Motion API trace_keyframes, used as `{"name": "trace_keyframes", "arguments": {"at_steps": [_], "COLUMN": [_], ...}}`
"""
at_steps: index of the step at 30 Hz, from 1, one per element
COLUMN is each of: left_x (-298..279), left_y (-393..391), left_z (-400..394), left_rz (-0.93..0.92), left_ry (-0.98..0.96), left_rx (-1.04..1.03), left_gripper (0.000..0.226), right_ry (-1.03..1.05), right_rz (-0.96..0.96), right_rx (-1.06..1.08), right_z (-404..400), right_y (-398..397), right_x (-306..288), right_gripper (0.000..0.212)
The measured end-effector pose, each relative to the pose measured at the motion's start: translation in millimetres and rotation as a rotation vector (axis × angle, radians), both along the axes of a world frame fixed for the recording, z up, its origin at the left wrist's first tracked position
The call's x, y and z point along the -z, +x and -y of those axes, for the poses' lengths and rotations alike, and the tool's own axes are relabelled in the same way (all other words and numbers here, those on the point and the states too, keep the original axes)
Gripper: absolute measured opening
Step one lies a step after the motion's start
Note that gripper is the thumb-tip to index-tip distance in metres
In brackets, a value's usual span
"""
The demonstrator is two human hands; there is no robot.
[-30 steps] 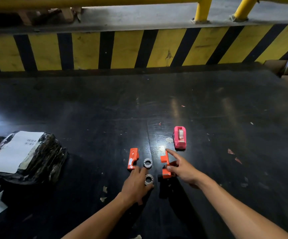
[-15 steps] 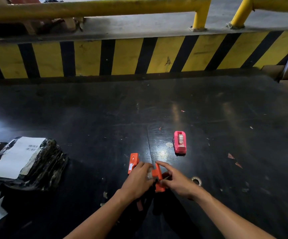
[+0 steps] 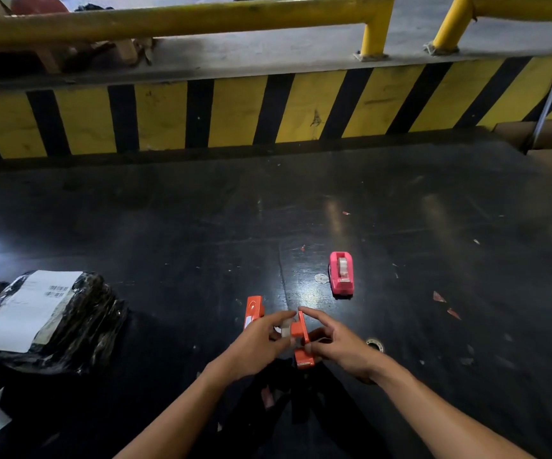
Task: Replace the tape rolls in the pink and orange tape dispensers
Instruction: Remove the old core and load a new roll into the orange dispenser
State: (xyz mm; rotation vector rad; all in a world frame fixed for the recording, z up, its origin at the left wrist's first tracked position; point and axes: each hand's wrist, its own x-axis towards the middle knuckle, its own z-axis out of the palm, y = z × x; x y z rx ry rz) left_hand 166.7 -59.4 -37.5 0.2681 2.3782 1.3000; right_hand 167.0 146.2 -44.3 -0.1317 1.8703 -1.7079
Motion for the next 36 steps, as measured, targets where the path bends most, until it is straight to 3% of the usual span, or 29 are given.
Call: {"name": "trace_keyframes", "arguments": {"at_steps": [6, 19, 22, 25, 32, 36], "left_x": [-7.3, -7.7, -9.6, -10.4, -8.8, 7.7], "left_y": [1.4, 2.1, 0.8, 1.7, -0.8, -21.8], "left_z": [7.2, -7.4, -10.1, -11.4, -9.6, 6.9], "left_rz": [0.097, -0.074, -0.068, -0.077, -0.022, -0.162], "left_ry": [0.203, 0.127, 0.162, 0.171, 0.214, 0.066], "left_rx": [-0.091, -0.213, -0.251, -0.271, -0.228, -0.329], "left_gripper": [0.05, 0.047, 0.05, 0.043, 0.036, 0.021], "right_ry": [-0.029, -0.024, -0.155, -0.23, -0.226, -0.222], "right_rz": [0.013, 0.021, 0.134, 0.222, 0.188, 0.195], "right_rx": [-0.006, 0.024, 0.063, 0.113, 0.132, 0.178], "right_z": [-1.2, 2.1, 3.6, 4.7, 1.6, -1.6], "right_y": [-4.8, -5.6, -5.3, -6.9, -2.5, -4.1], "right_x": [-2.4, -3.4, -4.1, -4.0, -2.6, 1.1], "right_gripper": [0.07, 0.069, 0.062, 0.052, 0.058, 0.058]}}
